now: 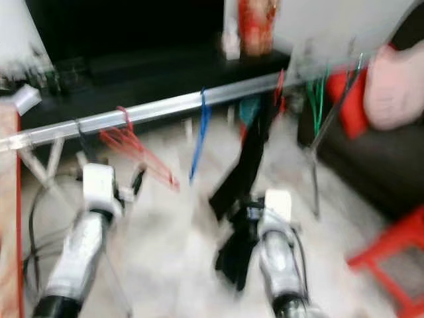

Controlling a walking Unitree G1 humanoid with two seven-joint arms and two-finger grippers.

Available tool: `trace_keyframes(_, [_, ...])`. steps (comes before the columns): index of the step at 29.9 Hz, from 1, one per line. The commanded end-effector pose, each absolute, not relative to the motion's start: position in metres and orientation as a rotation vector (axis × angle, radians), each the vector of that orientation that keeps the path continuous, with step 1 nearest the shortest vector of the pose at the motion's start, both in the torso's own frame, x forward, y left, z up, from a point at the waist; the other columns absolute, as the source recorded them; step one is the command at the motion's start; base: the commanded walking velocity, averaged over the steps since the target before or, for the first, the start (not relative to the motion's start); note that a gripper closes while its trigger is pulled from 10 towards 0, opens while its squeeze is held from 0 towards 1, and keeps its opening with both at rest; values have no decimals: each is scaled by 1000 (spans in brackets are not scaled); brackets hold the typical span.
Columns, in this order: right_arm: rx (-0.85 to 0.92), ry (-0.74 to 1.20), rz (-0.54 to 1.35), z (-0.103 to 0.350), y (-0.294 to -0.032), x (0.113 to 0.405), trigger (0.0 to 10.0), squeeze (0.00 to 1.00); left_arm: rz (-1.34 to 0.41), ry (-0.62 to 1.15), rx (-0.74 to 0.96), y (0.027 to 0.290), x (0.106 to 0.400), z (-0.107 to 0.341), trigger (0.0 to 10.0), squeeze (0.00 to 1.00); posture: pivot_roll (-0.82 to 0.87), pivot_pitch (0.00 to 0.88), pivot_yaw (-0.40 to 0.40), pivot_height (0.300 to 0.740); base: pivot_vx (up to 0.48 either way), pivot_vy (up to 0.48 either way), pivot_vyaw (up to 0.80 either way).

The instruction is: Hang hanger

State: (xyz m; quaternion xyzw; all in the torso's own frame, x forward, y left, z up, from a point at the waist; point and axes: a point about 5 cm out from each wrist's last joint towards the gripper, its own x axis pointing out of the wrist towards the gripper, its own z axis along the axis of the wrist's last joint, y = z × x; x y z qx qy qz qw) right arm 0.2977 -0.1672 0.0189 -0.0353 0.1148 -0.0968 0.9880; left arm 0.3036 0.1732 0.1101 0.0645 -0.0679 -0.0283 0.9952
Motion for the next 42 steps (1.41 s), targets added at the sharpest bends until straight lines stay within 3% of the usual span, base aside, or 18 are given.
trace_keyframes(1, [-76,198,-226,27,-177,303,10000,0,-63,-135,120,169,303,110,10000,0,76,0,-38,740,251,0,-481])
trace_keyframes(7, [-78,191,-220,28,-176,303,10000,0,-60,-137,120,170,303,110,10000,0,77,0,-40,740,252,0,-692])
trace_keyframes(42, [-95,182,-261,29,-181,303,10000,0,-38,-164,111,172,304,115,10000,0,77,0,-41,740,273,0,0])
